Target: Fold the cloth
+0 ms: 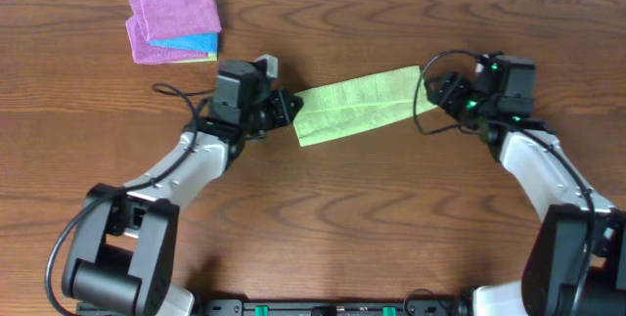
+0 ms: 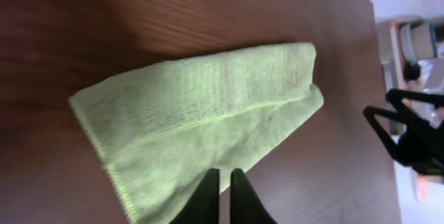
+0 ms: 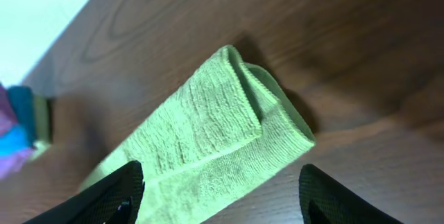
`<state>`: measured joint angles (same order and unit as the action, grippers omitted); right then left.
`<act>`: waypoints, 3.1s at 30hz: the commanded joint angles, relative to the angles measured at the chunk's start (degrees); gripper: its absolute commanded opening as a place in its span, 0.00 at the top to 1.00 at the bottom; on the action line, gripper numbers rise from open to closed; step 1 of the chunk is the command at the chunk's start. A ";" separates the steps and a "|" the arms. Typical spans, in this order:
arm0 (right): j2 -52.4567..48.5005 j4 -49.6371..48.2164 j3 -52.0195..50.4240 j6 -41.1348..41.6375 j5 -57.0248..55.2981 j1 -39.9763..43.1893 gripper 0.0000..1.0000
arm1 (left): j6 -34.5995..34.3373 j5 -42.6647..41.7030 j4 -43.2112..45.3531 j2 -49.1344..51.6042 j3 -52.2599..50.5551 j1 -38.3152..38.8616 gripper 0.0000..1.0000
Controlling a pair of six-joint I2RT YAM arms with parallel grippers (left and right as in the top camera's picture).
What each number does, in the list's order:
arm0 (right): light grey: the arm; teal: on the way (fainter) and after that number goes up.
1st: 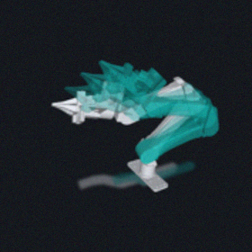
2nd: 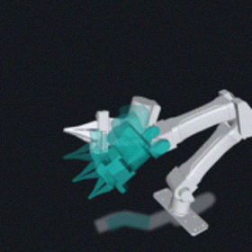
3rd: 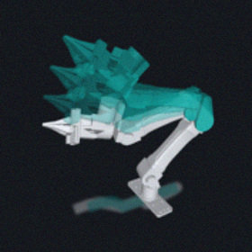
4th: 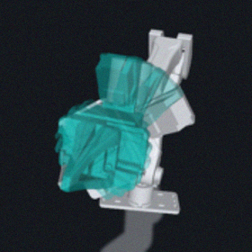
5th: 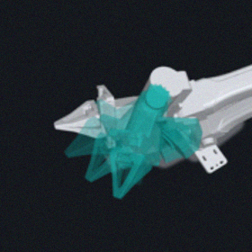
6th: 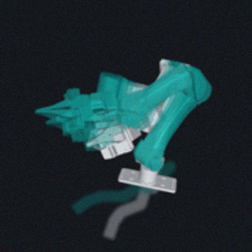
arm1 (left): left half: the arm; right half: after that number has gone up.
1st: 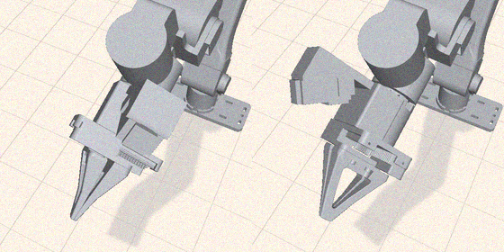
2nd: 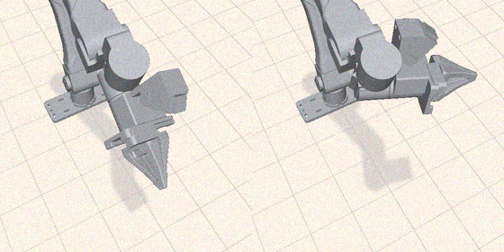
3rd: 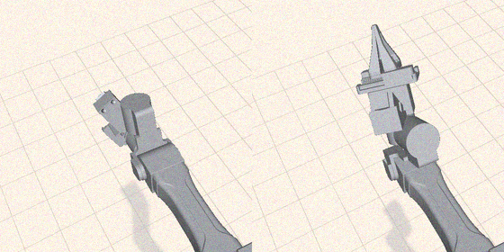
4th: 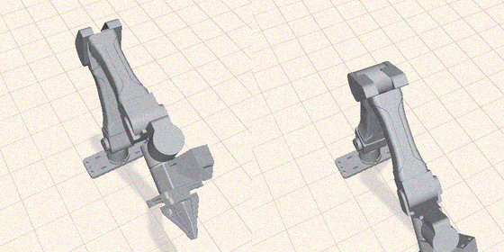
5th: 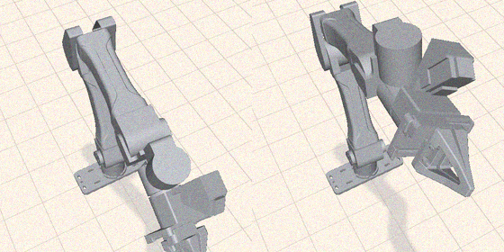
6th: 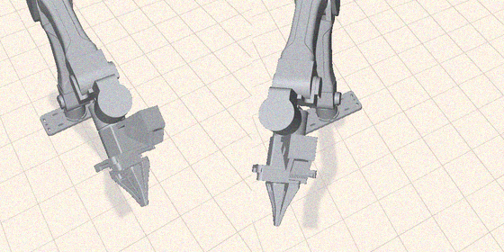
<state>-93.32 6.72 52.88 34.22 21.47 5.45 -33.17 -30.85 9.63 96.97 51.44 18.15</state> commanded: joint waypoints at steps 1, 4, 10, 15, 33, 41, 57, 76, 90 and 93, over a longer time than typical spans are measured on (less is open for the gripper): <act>0.00 0.52 0.76 3.45 4.79 2.51 0.28 | -2.01 7.56 0.07 -0.55 1.01 2.45 0.90; -1.11 0.81 0.76 3.45 4.98 3.82 0.28 | -2.01 10.45 0.11 0.81 1.01 4.11 0.89; -5.70 0.59 0.76 3.48 7.32 4.11 0.28 | -2.23 10.91 1.70 5.88 1.07 4.76 0.90; -8.57 0.33 0.76 3.43 7.45 4.09 0.28 | -2.21 10.97 2.10 8.92 1.66 4.76 0.90; -9.01 -0.15 0.76 2.97 6.84 3.80 0.29 | -7.23 12.07 5.66 16.37 1.92 4.81 0.91; -11.69 0.37 0.55 1.95 5.77 2.67 0.29 | -8.00 11.32 5.70 17.42 2.01 4.81 0.91; -23.89 -13.46 0.57 6.05 5.70 -1.75 0.43 | -7.98 10.86 5.66 17.40 2.05 4.70 0.91; -23.26 -23.54 0.59 -4.98 2.99 -5.62 0.99 | -7.87 6.32 5.40 17.40 2.75 2.78 0.94; -5.99 -12.55 0.59 -15.96 -5.25 -15.10 0.99 | -6.86 4.37 3.43 17.40 7.34 2.75 0.94; -3.87 -10.71 0.59 -16.68 -5.90 -16.35 0.99 | -6.08 3.34 2.84 17.38 7.34 2.75 0.94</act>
<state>-99.24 -4.91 53.71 20.16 17.80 -9.76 -40.47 -25.89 13.10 113.65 57.58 21.10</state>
